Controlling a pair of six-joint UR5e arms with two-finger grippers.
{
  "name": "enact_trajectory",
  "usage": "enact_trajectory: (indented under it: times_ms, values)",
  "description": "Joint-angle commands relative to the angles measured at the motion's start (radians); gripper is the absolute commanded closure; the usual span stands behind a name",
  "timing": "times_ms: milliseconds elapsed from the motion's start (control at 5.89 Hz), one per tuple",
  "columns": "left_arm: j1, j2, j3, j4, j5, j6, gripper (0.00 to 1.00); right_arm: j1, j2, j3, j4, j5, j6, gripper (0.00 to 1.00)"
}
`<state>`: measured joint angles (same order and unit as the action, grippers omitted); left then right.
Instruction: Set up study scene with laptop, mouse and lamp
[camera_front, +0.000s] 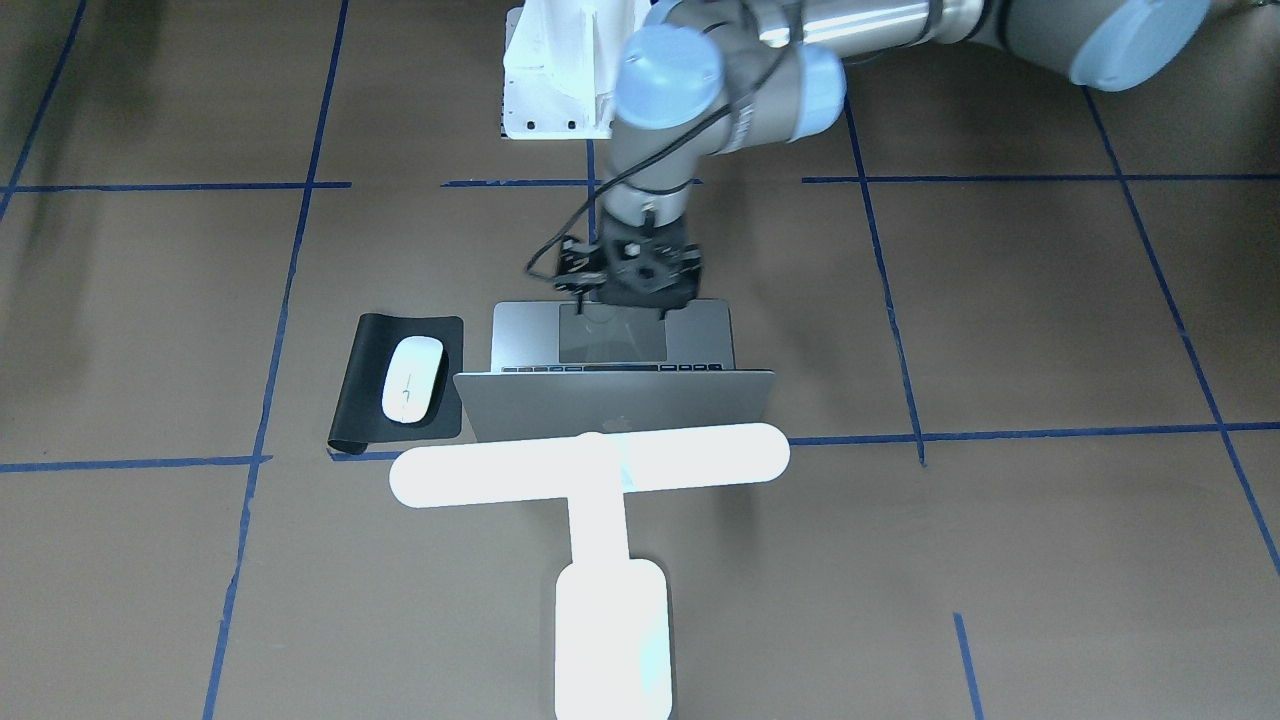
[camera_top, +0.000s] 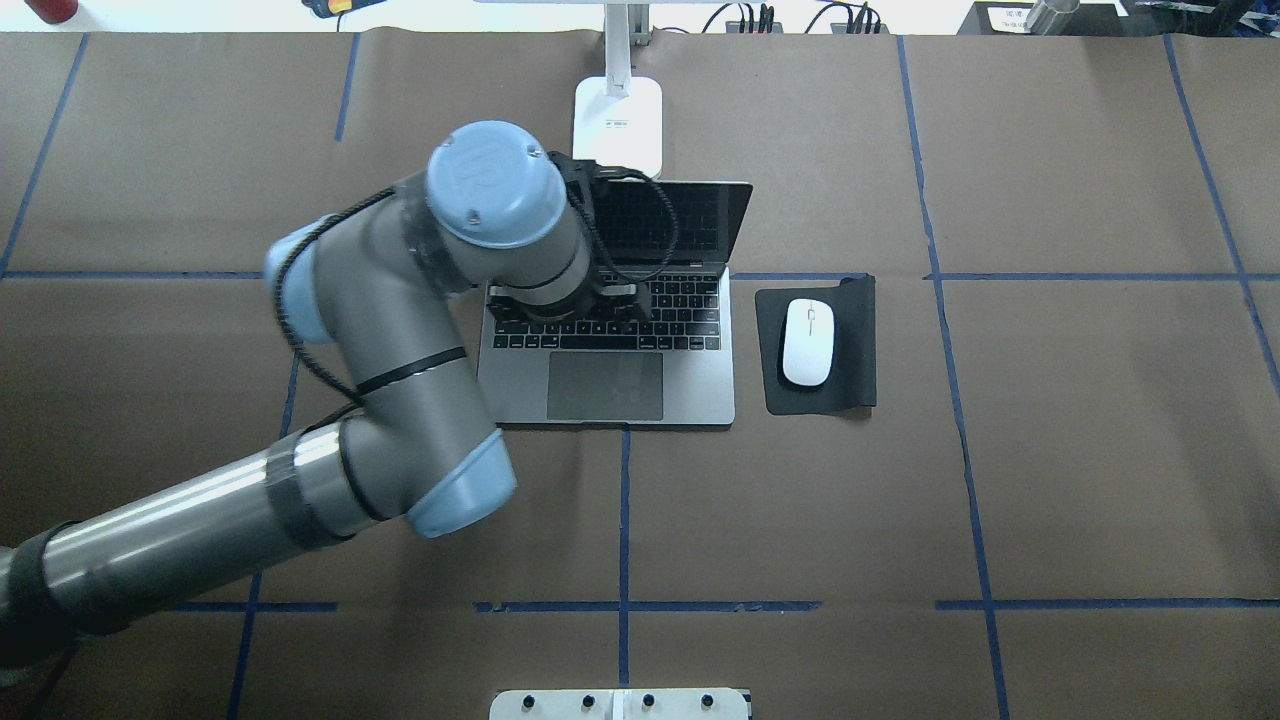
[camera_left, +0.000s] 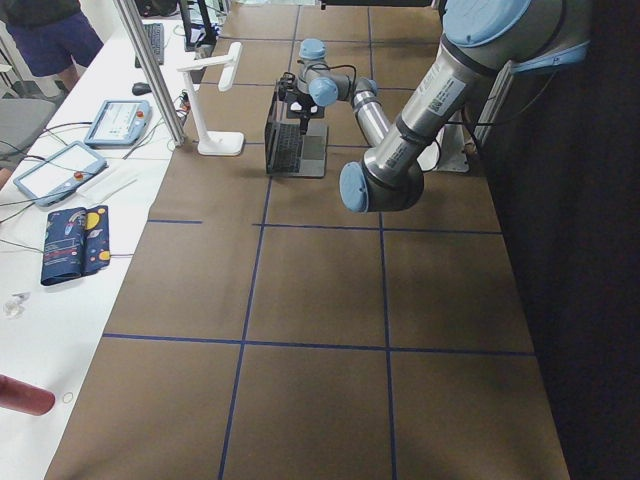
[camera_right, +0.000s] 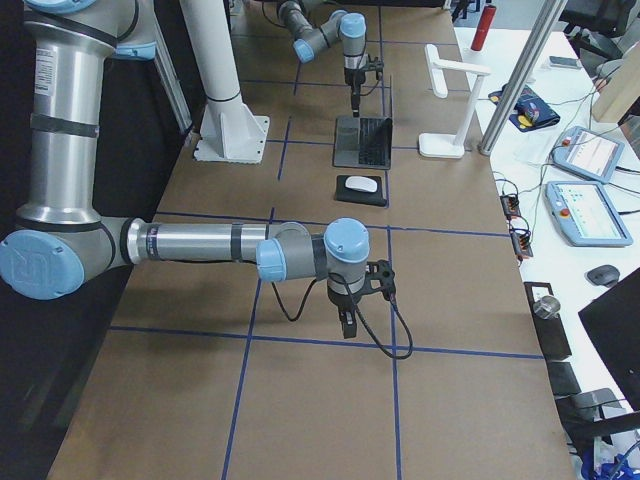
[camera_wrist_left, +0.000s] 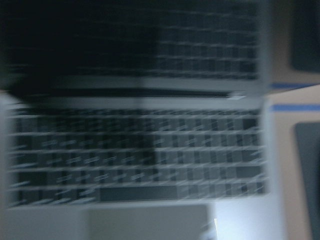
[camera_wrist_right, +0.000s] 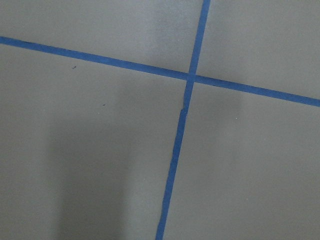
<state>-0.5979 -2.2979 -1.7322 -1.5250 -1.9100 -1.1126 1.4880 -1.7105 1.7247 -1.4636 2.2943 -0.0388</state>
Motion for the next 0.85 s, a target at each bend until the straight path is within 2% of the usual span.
enact_trajectory:
  times_ms: [0,170,340,680]
  values:
    - [-0.071,0.182,-0.314,0.286,-0.029,0.223,0.0,0.038,0.064,-0.014,-0.117,-0.007,-0.009,0.0]
    - [-0.136,0.295,-0.392,0.319,-0.088,0.308,0.0,0.037,0.074,-0.013,-0.109,-0.027,-0.01,0.0]
    - [-0.211,0.398,-0.426,0.319,-0.153,0.407,0.0,0.037,0.065,-0.008,-0.109,-0.03,-0.009,0.0]
    - [-0.436,0.593,-0.42,0.318,-0.257,0.758,0.0,0.04,0.057,-0.025,-0.109,-0.007,-0.006,0.0]
